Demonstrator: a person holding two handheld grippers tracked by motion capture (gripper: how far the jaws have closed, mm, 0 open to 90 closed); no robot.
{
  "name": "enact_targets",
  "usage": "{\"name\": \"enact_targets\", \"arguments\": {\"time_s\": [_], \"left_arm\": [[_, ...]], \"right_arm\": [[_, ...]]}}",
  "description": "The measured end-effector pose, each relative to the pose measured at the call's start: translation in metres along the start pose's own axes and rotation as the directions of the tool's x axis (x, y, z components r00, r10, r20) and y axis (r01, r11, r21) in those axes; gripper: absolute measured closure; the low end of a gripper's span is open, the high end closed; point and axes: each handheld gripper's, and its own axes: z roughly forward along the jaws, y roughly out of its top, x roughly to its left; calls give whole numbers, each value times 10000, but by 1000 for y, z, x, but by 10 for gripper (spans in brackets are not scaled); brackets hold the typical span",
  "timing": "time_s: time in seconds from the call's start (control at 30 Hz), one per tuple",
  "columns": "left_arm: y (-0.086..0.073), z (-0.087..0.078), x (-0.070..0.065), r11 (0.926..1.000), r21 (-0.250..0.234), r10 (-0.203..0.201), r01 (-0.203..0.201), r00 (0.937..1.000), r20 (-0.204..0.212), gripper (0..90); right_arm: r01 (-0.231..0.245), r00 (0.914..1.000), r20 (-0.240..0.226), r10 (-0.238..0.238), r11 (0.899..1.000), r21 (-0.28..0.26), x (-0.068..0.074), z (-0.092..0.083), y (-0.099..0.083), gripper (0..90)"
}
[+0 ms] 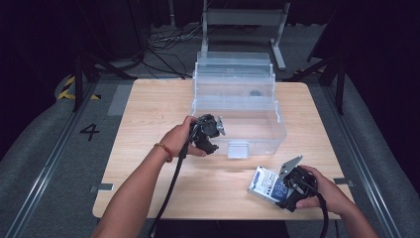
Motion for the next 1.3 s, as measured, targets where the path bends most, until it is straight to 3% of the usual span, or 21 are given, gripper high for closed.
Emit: {"name": "enact_targets", "arguments": {"time_s": [0.03, 0.07, 0.13, 0.2, 0.27, 0.33, 0.6, 0.9, 0.93, 0.97, 1.07, 1.2, 1.3], "left_arm": [[1, 2, 1, 9997, 162, 181, -184, 9997, 133, 506], [1, 5, 0, 9996, 283, 81, -87, 9998, 207, 506], [3, 9, 0, 9950, 709, 662, -701, 9963, 555, 613], [6, 12, -2, 9899, 960, 1006, -1044, 9940, 436, 710], [6, 12, -2, 9882, 1041, 1093, -1125, 9933, 363, 778], [4, 12, 0, 9895, 802, 1171, -1202, 9922, 422, 788], [-8, 4, 1, 9838, 858, 1500, -1573, 9850, 853, 808], [-38, -10, -2, 9884, 682, 1289, -1359, 9868, 982, 793], [-40, -13, -1, 9879, 610, 1377, -1429, 9870, 825, 782], [-43, -17, -3, 9934, 560, 952, -999, 9922, 806, 688], [-47, -29, -10, 9960, 346, 812, -823, 9962, 322, 440], [-53, -49, -24, 9970, -377, 671, -677, 9976, -168, 307], [-59, -63, -36, 9934, -978, 562, -601, 9975, -420, 247]], "right_arm": [[0, 10000, -1, 0, 10000, -12, 0, 0, 0, 35], [-10, 10000, -14, 10, 10000, -38, 0, 0, 0, 35], [-3, 10000, 3, 3, 10000, -70, 0, 0, -1, 35], [-48, 10000, -16, 48, 9999, -97, 0, 1, -1, 34], [-49, 10000, 35, 49, 9999, -101, -1, 1, -2, 34], [-86, 10000, -5, 86, 9999, -141, -1, 1, -3, 33], [-77, 9999, -86, 77, 9999, -110, -1, 1, -4, 33], [17, 9999, -104, -16, 9999, 136, 0, -1, -8, 33], [48, 10000, -77, -47, 9998, 209, -1, -1, -8, 33], [61, 9999, -129, -57, 9996, 272, 0, -1, -8, 32], [-228, 9996, -180, 239, 9980, 581, 0, -1, -6, 26], [-270, 9996, 100, 258, 9885, 1490, 3, -1, 8, 31], [-114, 9999, 72, 103, 9833, 1815, 4, 3, 14, 29]]}}
